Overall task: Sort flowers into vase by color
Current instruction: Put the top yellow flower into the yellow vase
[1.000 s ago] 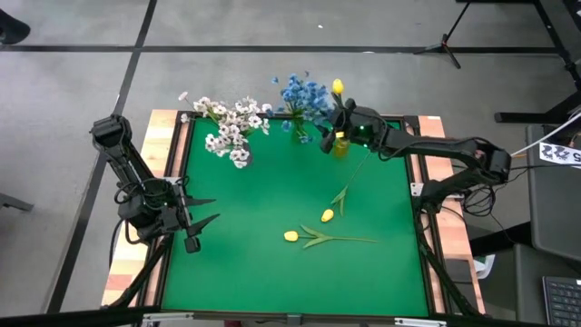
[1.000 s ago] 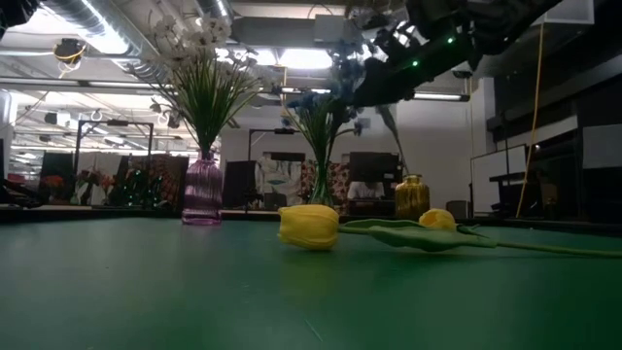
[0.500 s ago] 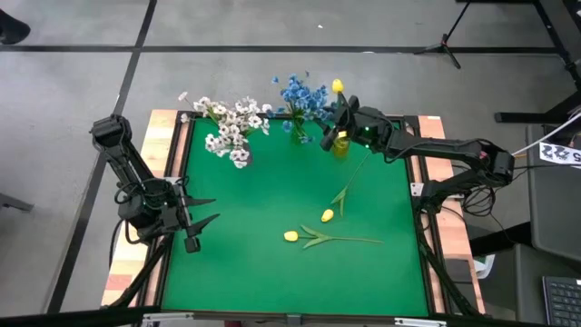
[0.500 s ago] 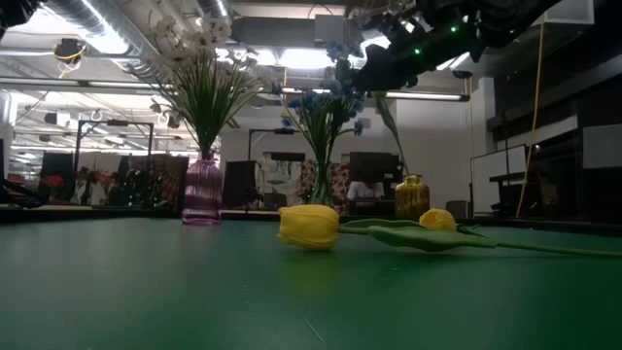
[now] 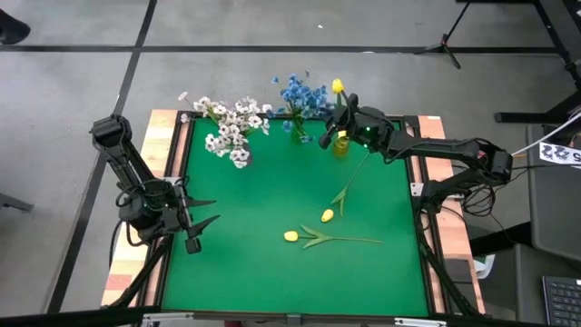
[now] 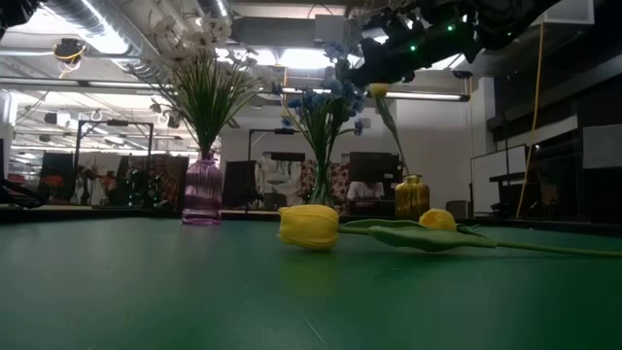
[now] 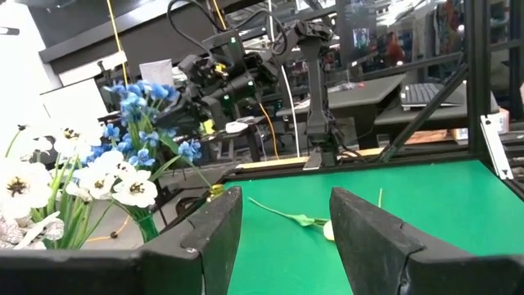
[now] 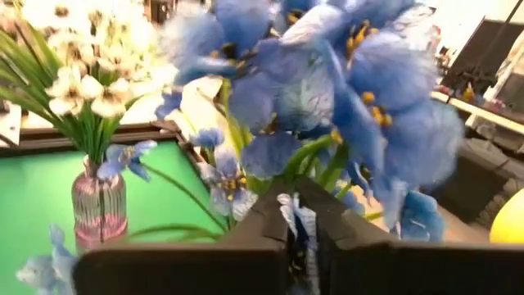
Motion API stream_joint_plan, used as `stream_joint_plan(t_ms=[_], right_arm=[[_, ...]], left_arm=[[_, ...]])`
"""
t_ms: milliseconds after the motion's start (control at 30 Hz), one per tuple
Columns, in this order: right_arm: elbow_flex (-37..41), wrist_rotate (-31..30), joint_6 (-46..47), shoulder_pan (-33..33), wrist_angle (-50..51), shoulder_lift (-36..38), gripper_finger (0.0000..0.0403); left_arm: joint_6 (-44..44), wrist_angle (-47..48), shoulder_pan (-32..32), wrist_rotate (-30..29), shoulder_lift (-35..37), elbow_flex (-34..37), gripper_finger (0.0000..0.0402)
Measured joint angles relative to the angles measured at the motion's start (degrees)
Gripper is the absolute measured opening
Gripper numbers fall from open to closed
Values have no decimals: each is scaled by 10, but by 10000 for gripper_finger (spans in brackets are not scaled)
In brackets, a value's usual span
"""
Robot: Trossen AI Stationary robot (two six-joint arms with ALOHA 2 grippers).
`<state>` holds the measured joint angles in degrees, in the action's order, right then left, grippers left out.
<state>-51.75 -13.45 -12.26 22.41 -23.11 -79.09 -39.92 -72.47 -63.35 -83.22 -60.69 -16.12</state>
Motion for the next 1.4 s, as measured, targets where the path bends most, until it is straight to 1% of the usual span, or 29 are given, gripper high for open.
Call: stream_joint_plan(t_ms=[67,167,267,433,633,833,900,1000,1233,1400], right_arm=[[0,2,-1,0,-17,0,8],[0,4,0,1,-20,0,19],[0,4,0,1,-25,-4,19],[0,6,3,1,-36,-39,6],[0,10,15,1,-43,-76,20],[0,10,15,1,-43,-80,17],[0,22,12,1,-43,-80,21],[0,44,8,1,-43,-80,46],[0,41,2,1,-40,-76,138],[1,45,-2,1,-23,-48,187]], left_arm=[[5,2,0,0,0,0,182],[6,1,0,0,0,0,182],[6,1,0,0,0,0,182],[8,1,0,0,0,0,182],[11,1,0,-1,0,0,182],[9,1,0,-2,0,0,182],[9,1,0,-2,0,0,182],[9,1,0,-2,0,0,182],[9,1,0,-2,0,0,182],[10,0,0,-2,0,0,182]])
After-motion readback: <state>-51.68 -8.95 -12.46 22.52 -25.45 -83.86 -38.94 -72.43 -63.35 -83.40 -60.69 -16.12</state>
